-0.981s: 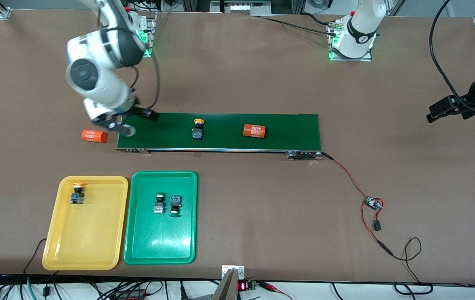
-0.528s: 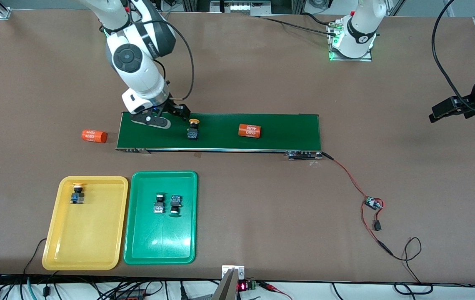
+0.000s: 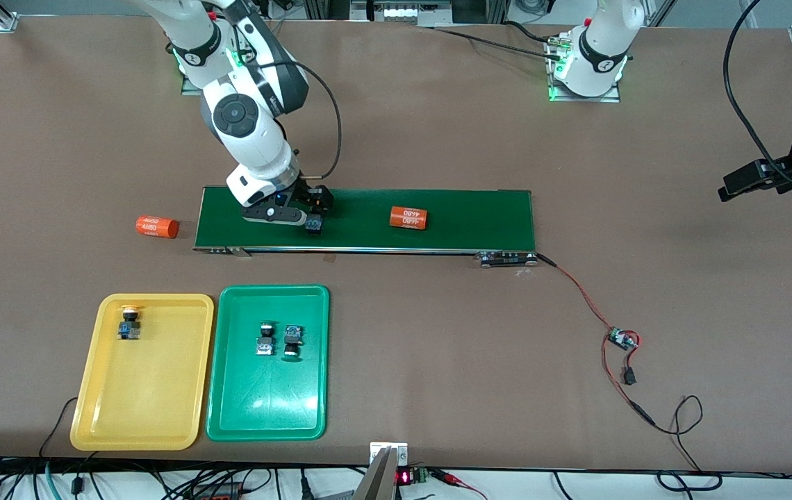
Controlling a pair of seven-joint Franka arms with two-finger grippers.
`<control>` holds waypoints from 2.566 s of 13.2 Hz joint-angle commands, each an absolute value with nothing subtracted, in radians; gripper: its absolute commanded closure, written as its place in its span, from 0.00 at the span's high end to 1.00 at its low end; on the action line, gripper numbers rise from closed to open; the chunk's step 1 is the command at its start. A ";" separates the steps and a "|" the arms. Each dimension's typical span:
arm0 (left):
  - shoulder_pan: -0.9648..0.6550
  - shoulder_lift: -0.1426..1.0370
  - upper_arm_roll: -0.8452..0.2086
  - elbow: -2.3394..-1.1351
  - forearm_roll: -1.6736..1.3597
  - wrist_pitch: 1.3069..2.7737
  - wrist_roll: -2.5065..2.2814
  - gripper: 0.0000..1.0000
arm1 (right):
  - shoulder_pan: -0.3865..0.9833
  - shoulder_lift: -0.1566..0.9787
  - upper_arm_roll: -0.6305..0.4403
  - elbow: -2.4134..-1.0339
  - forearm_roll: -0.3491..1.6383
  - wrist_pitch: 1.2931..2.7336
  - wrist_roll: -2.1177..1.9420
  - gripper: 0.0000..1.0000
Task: Sort buttons by color to trays
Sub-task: 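Grasp the second yellow-capped button on the belt with the right gripper, then carry the yellow button into the yellow tray and open the right gripper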
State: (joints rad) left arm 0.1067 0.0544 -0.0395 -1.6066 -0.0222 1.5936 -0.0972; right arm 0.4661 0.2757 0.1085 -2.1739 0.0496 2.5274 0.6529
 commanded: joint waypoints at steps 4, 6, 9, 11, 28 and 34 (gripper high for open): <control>0.110 0.037 -0.046 -1.618 -0.029 1.571 -0.104 1.00 | 0.463 0.348 0.094 -2.145 -0.003 2.586 0.598 0.41; 0.110 0.035 -0.046 -1.618 -0.029 1.566 -0.106 1.00 | 0.460 0.351 0.091 -2.145 -0.002 2.585 0.600 0.26; 0.112 0.037 -0.045 -1.620 -0.029 1.554 -0.106 1.00 | 0.408 0.338 0.090 -2.079 0.000 2.516 0.594 0.06; 0.110 0.037 -0.046 -1.620 -0.029 1.545 -0.107 1.00 | 0.378 0.342 0.089 -1.953 -0.002 2.372 0.583 0.06; 0.109 0.038 -0.049 -1.620 -0.029 1.539 -0.107 1.00 | -0.026 0.774 0.043 -1.376 -0.029 2.206 -0.043 0.06; 0.109 0.040 -0.049 -1.620 -0.028 1.542 -0.107 1.00 | -0.026 0.873 0.017 -1.324 -0.029 2.227 -0.066 0.08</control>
State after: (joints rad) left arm 0.1060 0.0544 -0.0435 -1.6069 -0.0222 1.5457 -0.0985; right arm -0.0250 0.8352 0.0155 -1.3637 -0.0202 2.2272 -0.0601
